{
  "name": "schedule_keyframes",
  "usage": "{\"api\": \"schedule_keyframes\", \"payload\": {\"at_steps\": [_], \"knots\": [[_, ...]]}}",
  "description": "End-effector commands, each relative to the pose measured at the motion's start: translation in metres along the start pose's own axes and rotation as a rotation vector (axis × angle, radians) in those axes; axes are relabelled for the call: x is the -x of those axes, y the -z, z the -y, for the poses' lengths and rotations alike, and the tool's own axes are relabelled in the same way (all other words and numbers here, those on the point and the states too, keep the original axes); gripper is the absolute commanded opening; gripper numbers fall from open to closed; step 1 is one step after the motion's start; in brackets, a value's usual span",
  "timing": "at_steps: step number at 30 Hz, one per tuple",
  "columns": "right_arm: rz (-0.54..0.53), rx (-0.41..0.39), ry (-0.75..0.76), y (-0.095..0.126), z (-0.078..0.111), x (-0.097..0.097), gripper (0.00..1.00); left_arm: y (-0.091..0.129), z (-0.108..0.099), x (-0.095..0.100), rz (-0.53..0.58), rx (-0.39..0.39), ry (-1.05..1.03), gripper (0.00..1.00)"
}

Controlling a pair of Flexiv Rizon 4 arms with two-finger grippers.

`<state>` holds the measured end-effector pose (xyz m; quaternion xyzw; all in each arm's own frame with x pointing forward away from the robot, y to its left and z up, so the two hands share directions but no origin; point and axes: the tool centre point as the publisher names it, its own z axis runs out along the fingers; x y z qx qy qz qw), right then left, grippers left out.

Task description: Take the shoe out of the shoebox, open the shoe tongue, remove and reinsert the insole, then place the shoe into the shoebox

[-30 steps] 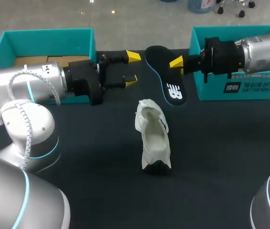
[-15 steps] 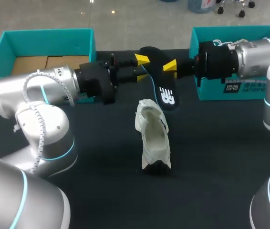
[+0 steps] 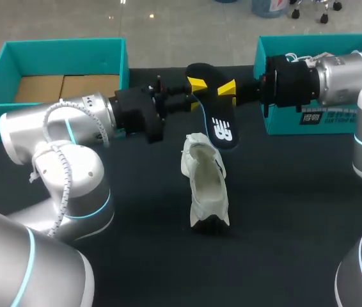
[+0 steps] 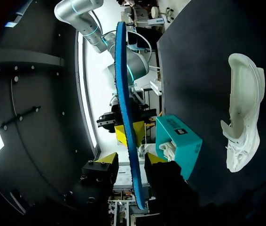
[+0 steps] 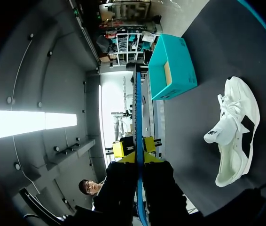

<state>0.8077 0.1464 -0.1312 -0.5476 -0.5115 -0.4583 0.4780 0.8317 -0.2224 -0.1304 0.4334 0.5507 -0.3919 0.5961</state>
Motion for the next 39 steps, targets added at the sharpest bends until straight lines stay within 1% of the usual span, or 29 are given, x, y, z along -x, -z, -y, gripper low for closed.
{"api": "schedule_keyframes", "payload": {"at_steps": [1, 2, 3, 4, 5, 8, 9, 10, 11, 15, 19, 20, 21, 22, 26, 28, 31, 34, 37, 39], "knots": [[0.001, 0.007, 0.001, 0.0, 0.002, 0.0, 0.0, -0.006, 0.004, -0.001, -0.002, 0.0, -0.003, 0.34], [0.001, 0.009, 0.001, 0.0, 0.002, 0.0, 0.0, -0.006, 0.004, -0.001, -0.002, -0.001, -0.004, 0.33], [0.001, 0.011, 0.001, 0.0, 0.002, 0.0, 0.0, -0.007, 0.005, -0.001, -0.002, -0.002, -0.005, 0.29], [0.001, 0.012, 0.001, 0.001, 0.002, 0.0, 0.0, -0.007, 0.005, -0.001, -0.001, -0.002, -0.005, 0.24], [0.0, 0.013, 0.001, 0.001, 0.003, 0.001, 0.0, -0.007, 0.005, -0.001, -0.001, -0.001, -0.005, 0.2], [0.001, 0.016, 0.0, 0.002, 0.003, 0.002, 0.0, -0.007, 0.005, -0.001, 0.002, 0.001, -0.004, 0.19], [0.001, 0.017, 0.0, 0.002, 0.003, 0.002, 0.0, -0.007, 0.005, -0.002, 0.002, 0.001, -0.004, 0.17], [0.001, 0.017, 0.001, 0.002, 0.003, 0.002, 0.0, -0.007, 0.005, -0.002, 0.002, 0.001, -0.004, 0.07], [0.002, 0.017, 0.001, 0.002, 0.003, 0.002, 0.0, -0.006, 0.006, -0.002, 0.001, 0.002, -0.003, 0.05], [0.002, 0.013, 0.004, 0.002, 0.003, 0.001, 0.0, -0.008, 0.008, -0.004, -0.004, 0.002, 0.0, 0.0], [-0.006, 0.01, 0.012, 0.003, 0.004, 0.001, 0.0, -0.01, 0.009, -0.005, -0.018, -0.004, 0.009, 0.0], [-0.007, 0.011, 0.013, 0.004, 0.004, 0.001, 0.17, -0.01, 0.009, -0.005, -0.023, -0.002, 0.02, 0.0], [-0.006, 0.02, 0.014, 0.005, 0.004, 0.002, 0.91, -0.01, 0.009, -0.005, -0.025, -0.001, 0.027, 0.0], [0.0, 0.031, 0.027, 0.008, 0.004, 0.003, 1.0, -0.01, 0.009, -0.005, -0.029, 0.0, 0.041, 0.0], [0.017, 0.068, 0.037, 0.026, 0.001, 0.015, 1.0, -0.006, 0.01, 0.0, -0.047, -0.02, 0.114, 0.0], [0.062, 0.086, 0.039, 0.039, -0.001, 0.022, 1.0, -0.004, 0.011, 0.003, -0.049, -0.031, 0.141, 0.0], [0.101, 0.114, 0.042, 0.059, -0.005, 0.031, 1.0, -0.002, 0.012, 0.006, -0.065, -0.047, 0.172, 0.0], [0.14, 0.125, 0.025, 0.078, -0.008, 0.038, 1.0, 0.0, 0.015, 0.008, -0.081, -0.065, 0.202, 0.0], [0.167, 0.133, 0.027, 0.094, -0.011, 0.043, 1.0, 0.002, 0.018, 0.008, -0.086, -0.065, 0.205, 0.0], [0.22, 0.158, 0.01, 0.104, -0.012, 0.045, 1.0, 0.003, 0.021, 0.008, -0.09, -0.065, 0.206, 0.0]]}}
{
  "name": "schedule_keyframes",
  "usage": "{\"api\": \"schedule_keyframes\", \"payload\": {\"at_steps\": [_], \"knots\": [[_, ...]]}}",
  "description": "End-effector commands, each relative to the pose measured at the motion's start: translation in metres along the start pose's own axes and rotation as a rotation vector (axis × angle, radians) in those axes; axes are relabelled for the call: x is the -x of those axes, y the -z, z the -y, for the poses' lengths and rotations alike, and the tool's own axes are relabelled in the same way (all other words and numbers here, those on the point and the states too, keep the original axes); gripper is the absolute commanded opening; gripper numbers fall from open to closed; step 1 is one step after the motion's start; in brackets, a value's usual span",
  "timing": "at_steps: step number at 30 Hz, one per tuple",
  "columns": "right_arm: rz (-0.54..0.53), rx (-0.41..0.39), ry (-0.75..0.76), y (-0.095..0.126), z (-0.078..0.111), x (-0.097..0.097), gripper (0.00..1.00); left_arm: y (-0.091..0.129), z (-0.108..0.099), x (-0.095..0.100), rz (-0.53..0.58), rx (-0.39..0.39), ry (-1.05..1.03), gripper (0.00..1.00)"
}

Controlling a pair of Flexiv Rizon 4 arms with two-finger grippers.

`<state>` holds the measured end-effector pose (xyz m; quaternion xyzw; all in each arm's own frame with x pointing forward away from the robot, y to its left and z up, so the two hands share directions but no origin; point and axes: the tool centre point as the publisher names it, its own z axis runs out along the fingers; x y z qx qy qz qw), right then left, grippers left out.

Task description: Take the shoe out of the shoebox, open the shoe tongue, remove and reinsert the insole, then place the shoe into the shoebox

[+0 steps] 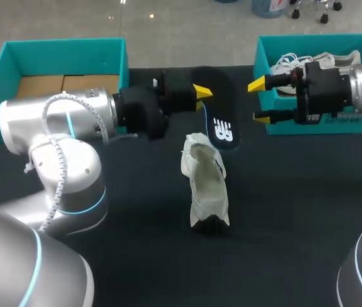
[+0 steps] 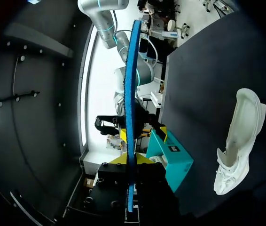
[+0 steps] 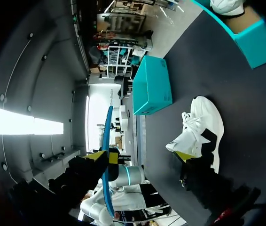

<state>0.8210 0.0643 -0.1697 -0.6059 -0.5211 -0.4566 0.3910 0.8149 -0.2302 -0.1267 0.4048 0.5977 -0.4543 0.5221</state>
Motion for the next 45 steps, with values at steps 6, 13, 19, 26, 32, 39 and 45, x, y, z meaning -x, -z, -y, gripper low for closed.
{"api": "schedule_keyframes", "payload": {"at_steps": [6, 13, 19, 26, 32, 39, 45], "knots": [[0.067, 0.015, -0.015, 0.028, 0.001, 0.001, 1.0, 0.005, 0.009, 0.002, -0.044, -0.002, 0.025, 0.0], [0.067, 0.015, -0.015, 0.028, 0.001, 0.001, 1.0, 0.003, 0.014, 0.001, -0.063, -0.001, 0.048, 0.0], [0.109, -0.007, 0.055, 0.066, 0.007, 0.012, 1.0, 0.002, 0.019, -0.001, -0.071, -0.008, 0.05, 0.0], [0.153, 0.005, 0.103, 0.115, 0.019, 0.016, 1.0, -0.002, 0.02, -0.001, -0.069, -0.002, 0.059, 0.0], [0.217, 0.03, 0.112, 0.134, 0.04, 0.014, 1.0, -0.004, 0.021, -0.001, -0.068, 0.001, 0.076, 0.0], [0.287, 0.064, 0.126, 0.14, 0.068, 0.011, 1.0, -0.007, 0.022, -0.003, -0.071, -0.001, 0.088, 0.0], [0.3, 0.075, 0.09, 0.143, 0.088, 0.01, 1.0, -0.009, 0.021, -0.003, -0.073, -0.002, 0.092, 0.0]]}}
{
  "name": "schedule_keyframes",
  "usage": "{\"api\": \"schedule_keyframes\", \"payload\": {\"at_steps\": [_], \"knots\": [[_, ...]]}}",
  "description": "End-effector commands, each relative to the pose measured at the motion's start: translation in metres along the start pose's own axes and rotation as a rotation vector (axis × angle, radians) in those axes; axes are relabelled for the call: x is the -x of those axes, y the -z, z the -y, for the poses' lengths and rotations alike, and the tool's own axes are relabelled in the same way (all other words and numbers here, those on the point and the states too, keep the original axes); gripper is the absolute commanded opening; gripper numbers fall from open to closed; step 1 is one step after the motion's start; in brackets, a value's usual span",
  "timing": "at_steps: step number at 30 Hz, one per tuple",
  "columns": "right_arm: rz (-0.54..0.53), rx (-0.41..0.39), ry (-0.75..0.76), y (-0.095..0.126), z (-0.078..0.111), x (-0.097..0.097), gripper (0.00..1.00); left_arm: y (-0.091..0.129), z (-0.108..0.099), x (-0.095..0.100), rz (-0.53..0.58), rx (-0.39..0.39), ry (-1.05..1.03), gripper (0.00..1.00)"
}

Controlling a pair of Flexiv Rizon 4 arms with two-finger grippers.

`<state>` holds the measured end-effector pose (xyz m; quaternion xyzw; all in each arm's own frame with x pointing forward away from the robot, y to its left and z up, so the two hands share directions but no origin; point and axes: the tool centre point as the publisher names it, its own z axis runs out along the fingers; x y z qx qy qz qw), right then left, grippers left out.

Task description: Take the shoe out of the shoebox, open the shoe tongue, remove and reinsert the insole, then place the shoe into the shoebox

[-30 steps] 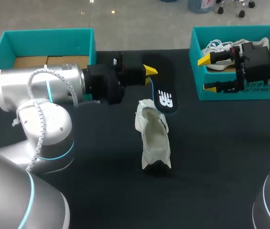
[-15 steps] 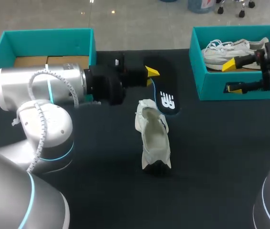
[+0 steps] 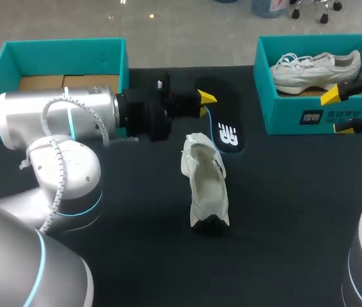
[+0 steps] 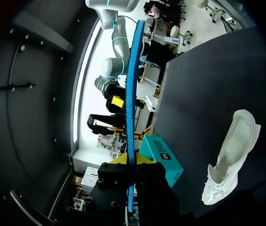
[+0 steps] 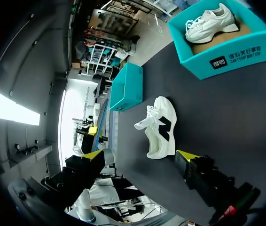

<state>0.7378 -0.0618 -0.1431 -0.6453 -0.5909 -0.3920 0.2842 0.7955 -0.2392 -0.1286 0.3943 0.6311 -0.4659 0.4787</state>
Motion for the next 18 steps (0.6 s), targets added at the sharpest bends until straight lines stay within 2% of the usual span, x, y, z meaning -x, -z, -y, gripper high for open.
{"api": "schedule_keyframes", "payload": {"at_steps": [1, 7, 8, 18], "knots": [[0.031, 0.036, -0.009, 0.004, 0.028, -0.004, 1.0, -0.005, 0.0, 0.001, -0.005, 0.006, 0.002, 0.0], [0.033, 0.021, -0.032, 0.003, 0.04, -0.002, 1.0, -0.005, 0.0, 0.0, -0.005, 0.005, 0.011, 0.0], [0.083, 0.042, -0.041, 0.002, 0.041, -0.001, 1.0, -0.005, 0.0, -0.001, -0.006, 0.004, 0.012, 0.0], [0.083, 0.042, -0.041, 0.002, 0.041, -0.001, 1.0, -0.002, 0.002, 0.002, -0.008, -0.007, 0.047, 0.0]]}}
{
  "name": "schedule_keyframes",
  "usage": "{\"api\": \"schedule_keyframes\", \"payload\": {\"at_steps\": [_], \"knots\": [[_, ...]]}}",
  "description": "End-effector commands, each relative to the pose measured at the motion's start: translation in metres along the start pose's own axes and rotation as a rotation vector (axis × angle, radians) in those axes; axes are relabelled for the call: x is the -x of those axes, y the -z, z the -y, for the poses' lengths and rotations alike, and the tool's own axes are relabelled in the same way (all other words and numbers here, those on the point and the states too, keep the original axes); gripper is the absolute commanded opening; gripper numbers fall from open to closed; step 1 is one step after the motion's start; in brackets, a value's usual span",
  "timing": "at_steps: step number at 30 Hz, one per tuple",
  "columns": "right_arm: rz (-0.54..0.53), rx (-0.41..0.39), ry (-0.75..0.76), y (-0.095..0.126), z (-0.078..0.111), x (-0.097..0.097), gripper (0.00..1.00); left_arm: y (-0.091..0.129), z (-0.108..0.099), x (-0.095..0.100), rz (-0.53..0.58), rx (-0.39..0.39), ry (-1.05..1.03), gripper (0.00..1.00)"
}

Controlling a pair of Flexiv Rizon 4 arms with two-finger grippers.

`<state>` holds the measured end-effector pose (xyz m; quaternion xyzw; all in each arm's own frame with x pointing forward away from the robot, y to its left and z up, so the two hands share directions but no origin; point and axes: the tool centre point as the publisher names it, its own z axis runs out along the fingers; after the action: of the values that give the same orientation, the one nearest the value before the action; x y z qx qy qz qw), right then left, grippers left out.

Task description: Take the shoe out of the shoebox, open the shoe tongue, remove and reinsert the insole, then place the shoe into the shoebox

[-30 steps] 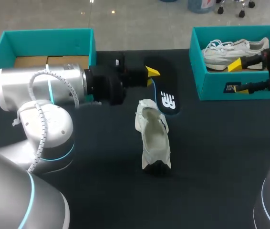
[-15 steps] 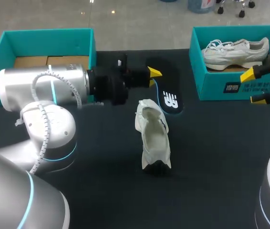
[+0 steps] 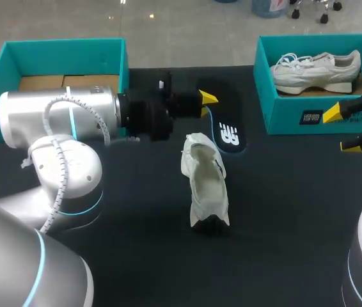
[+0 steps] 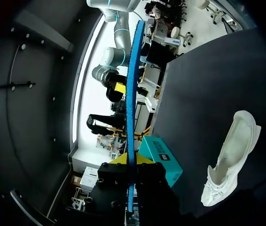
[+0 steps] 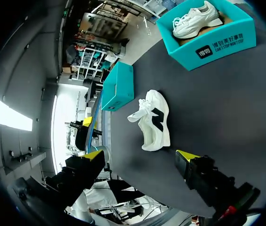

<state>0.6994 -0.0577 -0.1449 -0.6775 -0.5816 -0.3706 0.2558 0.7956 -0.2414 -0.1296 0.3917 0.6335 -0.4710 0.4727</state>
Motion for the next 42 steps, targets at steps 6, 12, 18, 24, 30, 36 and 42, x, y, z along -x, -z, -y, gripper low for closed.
{"api": "schedule_keyframes", "payload": {"at_steps": [6, 12, 18, 24, 30, 36, 42], "knots": [[0.002, 0.005, -0.001, 0.0, 0.003, 0.0, 1.0, 0.006, 0.012, 0.01, -0.035, -0.022, 0.115, 0.0], [0.002, 0.005, -0.001, 0.0, 0.003, 0.0, 1.0, 0.006, 0.012, 0.01, -0.035, -0.022, 0.115, 0.0], [0.002, 0.005, -0.001, 0.0, 0.003, 0.0, 1.0, 0.006, 0.012, 0.01, -0.035, -0.022, 0.115, 0.0], [0.002, 0.005, -0.001, 0.0, 0.003, 0.0, 1.0, 0.006, 0.012, 0.01, -0.035, -0.022, 0.115, 0.0], [0.002, 0.005, -0.001, 0.0, 0.003, 0.0, 1.0, 0.006, 0.012, 0.01, -0.035, -0.022, 0.115, 0.0], [0.002, 0.005, -0.001, 0.0, 0.003, 0.0, 1.0, 0.006, 0.012, 0.01, -0.035, -0.022, 0.115, 0.0], [0.002, 0.005, -0.001, 0.0, 0.003, 0.0, 1.0, 0.012, 0.057, 0.001, -0.054, -0.153, 0.298, 0.0]]}}
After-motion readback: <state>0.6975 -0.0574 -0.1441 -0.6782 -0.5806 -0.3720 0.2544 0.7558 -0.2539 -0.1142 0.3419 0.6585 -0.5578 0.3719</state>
